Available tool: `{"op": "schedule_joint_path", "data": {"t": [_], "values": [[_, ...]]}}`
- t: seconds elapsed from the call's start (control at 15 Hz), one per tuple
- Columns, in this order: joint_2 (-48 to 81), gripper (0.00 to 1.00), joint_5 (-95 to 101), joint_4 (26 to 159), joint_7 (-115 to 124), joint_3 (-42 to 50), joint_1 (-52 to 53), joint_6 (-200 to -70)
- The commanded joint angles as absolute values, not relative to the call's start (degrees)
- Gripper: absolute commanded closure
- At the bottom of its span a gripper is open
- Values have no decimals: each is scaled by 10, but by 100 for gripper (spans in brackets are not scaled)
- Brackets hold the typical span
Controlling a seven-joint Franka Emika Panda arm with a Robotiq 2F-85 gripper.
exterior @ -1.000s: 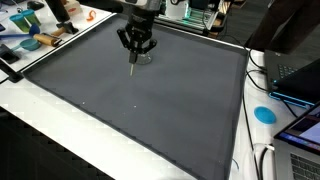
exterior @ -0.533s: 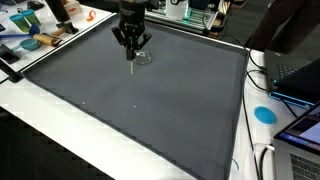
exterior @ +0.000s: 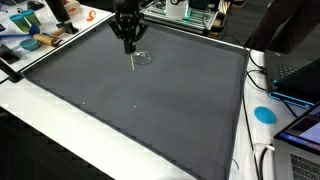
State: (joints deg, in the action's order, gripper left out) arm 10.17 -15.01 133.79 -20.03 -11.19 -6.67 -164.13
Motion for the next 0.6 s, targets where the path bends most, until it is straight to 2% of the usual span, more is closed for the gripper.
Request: {"op": "schedule_joint_path", "data": {"t": [0.0,0.53], "values": [[66,97,-260,1361,-299,-148,-111,-1632],[19,97,-419,1372,-455,-143,-148,-1586]]}}
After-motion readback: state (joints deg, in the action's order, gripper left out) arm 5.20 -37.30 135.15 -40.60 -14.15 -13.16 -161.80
